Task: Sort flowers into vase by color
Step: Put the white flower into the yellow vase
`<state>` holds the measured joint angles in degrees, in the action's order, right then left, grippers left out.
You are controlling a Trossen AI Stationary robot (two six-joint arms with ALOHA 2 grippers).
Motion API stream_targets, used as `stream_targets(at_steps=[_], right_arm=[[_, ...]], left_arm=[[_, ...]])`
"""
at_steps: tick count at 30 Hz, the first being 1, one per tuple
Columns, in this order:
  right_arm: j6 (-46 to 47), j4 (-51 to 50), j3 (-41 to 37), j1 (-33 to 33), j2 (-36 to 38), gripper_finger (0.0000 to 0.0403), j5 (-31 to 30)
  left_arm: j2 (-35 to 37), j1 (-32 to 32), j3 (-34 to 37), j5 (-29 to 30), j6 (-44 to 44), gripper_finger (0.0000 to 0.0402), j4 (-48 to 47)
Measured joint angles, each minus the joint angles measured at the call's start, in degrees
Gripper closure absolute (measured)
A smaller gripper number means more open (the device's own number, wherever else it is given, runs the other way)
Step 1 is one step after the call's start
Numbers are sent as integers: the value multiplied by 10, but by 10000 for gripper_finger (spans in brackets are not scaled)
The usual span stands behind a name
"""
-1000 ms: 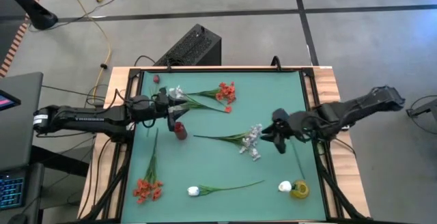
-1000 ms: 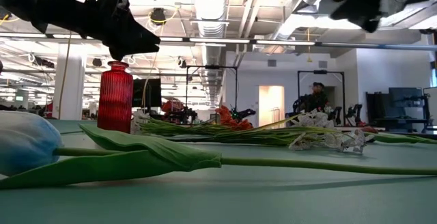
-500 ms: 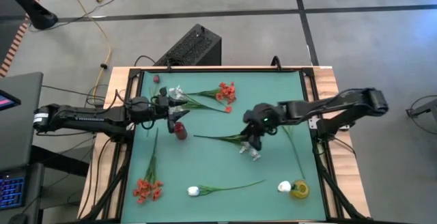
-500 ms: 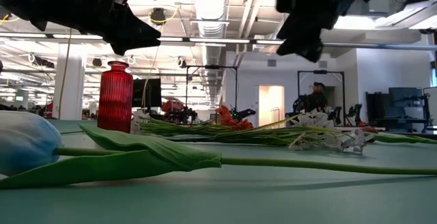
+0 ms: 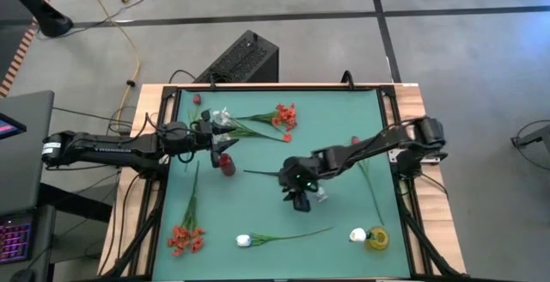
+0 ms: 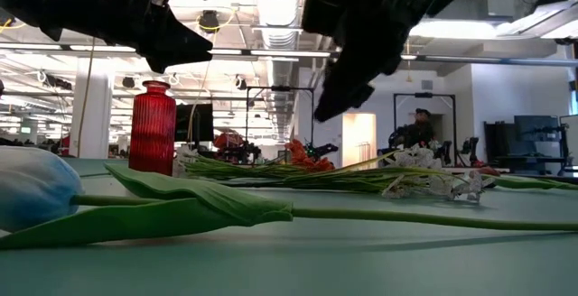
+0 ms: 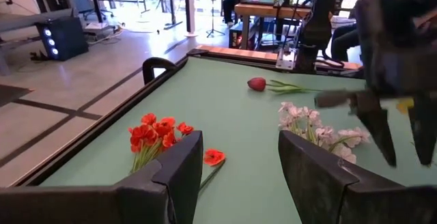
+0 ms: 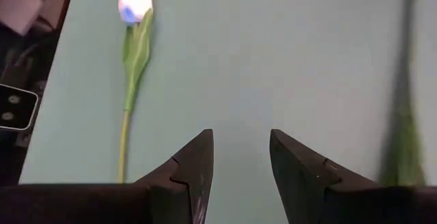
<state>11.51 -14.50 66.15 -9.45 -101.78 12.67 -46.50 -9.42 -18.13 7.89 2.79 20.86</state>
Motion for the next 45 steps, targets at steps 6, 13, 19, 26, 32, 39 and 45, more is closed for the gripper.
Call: stream_targets(at_steps=[6,13,19,26,32,39,45], right_arm=[[0,-7,62,-34,-70,234,12],[11,-15,109,-70,-121,234,12],[-25,-24,115,-114,-121,234,-20],[-23,-38,113,-146,-139,234,-65],[4,-30,115,-151,-158,234,-80],[5,-34,114,-165,-161,234,-81],[7,-32,115,-167,-164,234,-85]], left_arm=[[0,1,0,0,0,221,0],[0,1,0,-2,0,221,0],[0,1,0,-2,-4,221,3],[0,2,0,-3,-6,221,12],[0,3,0,-7,-6,221,22],[0,4,0,-16,-6,221,29],[0,4,0,-16,-6,221,30]])
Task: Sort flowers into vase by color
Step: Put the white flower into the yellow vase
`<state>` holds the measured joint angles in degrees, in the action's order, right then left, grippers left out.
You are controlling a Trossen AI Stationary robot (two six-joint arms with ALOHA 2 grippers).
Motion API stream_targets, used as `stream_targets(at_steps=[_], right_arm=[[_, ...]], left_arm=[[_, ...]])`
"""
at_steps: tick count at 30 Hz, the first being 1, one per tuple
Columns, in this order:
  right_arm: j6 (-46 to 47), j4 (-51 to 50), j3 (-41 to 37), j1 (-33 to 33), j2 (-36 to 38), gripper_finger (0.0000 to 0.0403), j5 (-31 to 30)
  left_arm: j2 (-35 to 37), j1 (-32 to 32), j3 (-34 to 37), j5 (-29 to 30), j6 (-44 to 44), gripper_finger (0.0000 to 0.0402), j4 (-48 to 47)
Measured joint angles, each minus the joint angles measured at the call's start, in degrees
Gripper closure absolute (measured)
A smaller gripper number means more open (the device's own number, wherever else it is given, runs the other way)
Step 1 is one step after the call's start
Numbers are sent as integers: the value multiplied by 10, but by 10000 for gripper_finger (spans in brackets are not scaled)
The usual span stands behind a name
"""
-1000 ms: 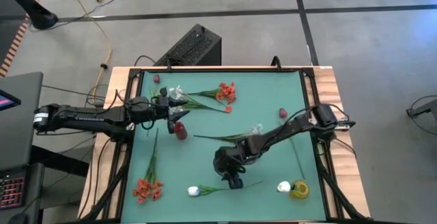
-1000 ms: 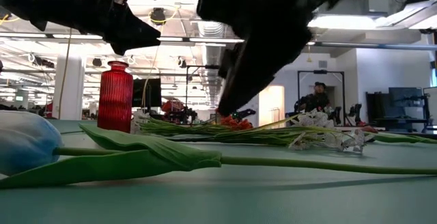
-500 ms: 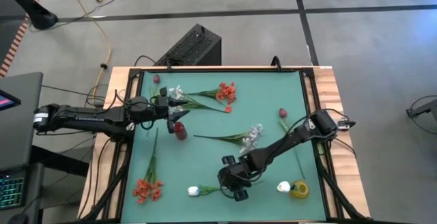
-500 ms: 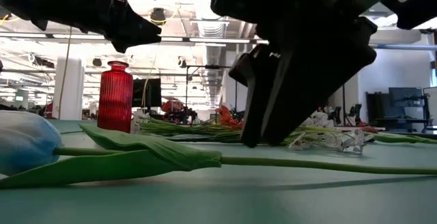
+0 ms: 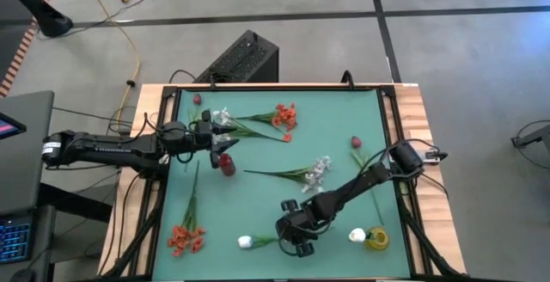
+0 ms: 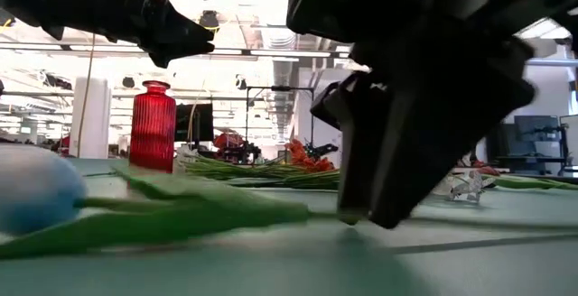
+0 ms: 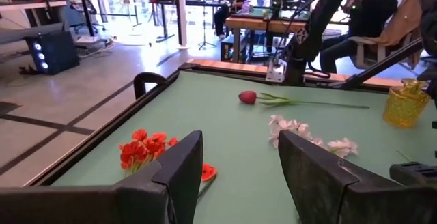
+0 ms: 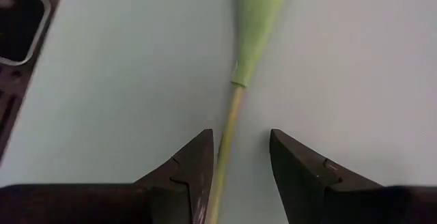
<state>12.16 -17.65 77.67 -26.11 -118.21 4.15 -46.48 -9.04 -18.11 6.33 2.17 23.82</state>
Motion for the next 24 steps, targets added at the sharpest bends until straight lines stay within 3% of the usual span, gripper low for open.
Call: stream_targets(at_steps=[8,24], right_arm=[[0,-21,31,6,1,241,-18],[15,-11,0,-8,-2,267,-73]], left_arm=[[0,0,0,0,0,221,0],[0,4,0,-1,0,221,0]])
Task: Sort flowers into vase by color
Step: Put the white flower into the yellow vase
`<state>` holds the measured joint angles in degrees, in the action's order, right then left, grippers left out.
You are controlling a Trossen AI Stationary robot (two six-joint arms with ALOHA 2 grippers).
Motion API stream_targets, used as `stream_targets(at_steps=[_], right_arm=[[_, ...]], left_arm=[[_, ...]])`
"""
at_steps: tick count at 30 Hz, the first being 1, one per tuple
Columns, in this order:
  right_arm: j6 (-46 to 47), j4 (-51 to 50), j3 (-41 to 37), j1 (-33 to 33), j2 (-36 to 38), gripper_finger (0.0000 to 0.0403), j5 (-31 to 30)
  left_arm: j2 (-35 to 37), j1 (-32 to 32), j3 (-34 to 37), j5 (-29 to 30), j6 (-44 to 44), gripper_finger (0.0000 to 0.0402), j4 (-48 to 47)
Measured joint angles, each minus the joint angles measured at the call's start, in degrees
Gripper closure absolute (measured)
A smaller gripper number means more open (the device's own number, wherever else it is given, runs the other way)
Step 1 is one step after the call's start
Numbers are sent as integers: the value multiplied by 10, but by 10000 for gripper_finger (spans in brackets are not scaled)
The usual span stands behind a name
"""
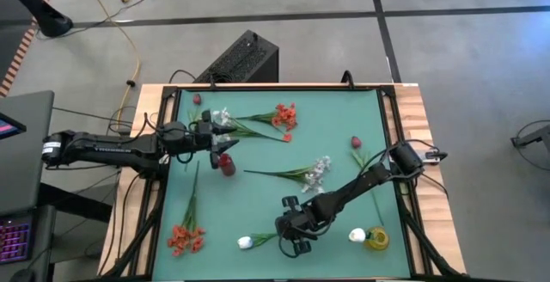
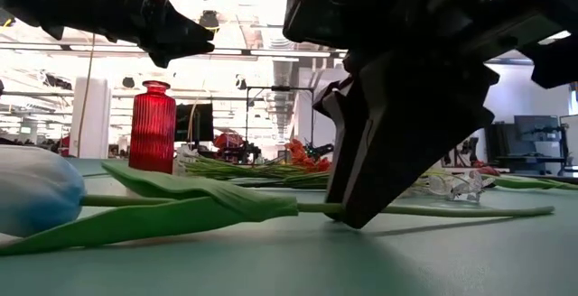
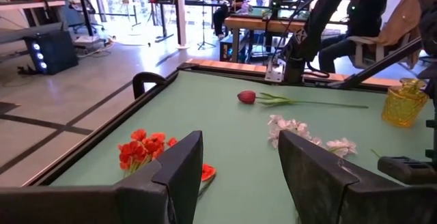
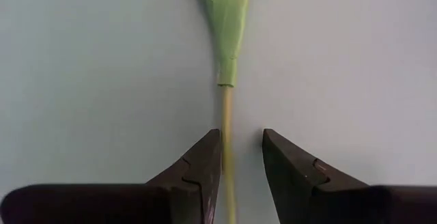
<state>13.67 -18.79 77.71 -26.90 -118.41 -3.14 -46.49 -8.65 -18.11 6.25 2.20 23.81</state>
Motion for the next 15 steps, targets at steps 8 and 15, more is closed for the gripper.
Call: stream_targets(at_steps=[8,15], right_arm=[[2,1,0,-14,-7,289,-9],[28,7,5,-15,-13,382,-17]], left_arm=[[0,4,0,0,-5,221,0],[0,4,0,1,-9,221,1]])
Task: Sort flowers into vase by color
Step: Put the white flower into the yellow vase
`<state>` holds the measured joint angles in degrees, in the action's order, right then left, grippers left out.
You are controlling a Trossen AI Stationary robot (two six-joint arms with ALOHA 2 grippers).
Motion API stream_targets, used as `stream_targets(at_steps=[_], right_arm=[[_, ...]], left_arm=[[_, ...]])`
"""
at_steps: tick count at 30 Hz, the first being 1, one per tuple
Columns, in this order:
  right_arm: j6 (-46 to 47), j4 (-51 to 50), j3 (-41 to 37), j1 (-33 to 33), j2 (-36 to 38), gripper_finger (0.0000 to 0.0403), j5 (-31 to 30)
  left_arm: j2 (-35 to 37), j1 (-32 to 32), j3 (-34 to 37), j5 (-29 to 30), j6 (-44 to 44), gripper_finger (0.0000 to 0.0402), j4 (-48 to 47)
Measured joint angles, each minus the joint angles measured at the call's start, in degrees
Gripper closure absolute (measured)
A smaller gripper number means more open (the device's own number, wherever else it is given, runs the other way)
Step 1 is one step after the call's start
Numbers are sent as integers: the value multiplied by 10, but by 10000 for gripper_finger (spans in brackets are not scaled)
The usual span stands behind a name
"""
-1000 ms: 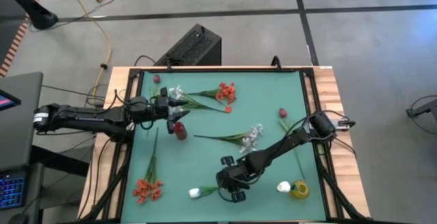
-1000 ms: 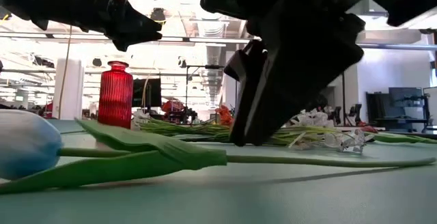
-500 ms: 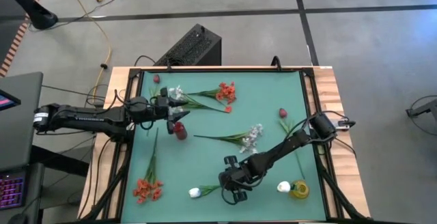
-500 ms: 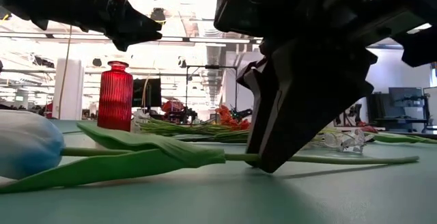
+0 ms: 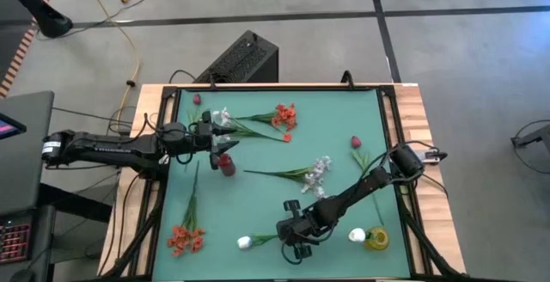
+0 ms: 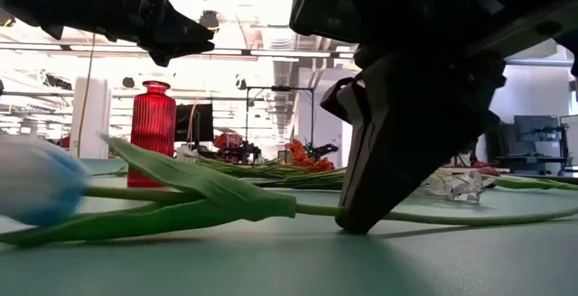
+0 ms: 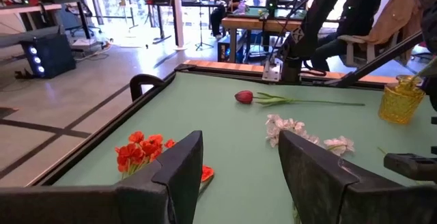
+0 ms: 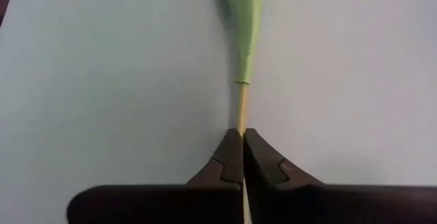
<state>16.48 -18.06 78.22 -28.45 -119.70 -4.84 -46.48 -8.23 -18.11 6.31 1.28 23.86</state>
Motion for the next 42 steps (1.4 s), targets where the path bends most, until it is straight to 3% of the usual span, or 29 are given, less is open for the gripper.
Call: stream_targets(at_steps=[5,9,13,18,25,33,36,42], right_arm=[[4,-2,13,12,12,373,-8],[2,-17,16,27,67,380,-33],[6,-52,-1,35,144,383,-95],[63,-88,-58,13,304,383,-213],[254,-61,-202,-143,502,383,-512],[326,-62,-278,-358,560,382,-786],[342,-58,-290,-424,546,382,-846],[381,-52,-298,-489,503,382,-852]], left_arm=[[0,0,0,0,1,221,0],[0,0,0,0,1,221,-1],[0,0,0,1,3,221,-2],[0,0,0,1,5,221,-4],[0,0,0,1,10,221,-10],[0,0,0,1,38,221,-12],[0,0,0,2,49,221,-12],[0,0,0,5,84,221,22]])
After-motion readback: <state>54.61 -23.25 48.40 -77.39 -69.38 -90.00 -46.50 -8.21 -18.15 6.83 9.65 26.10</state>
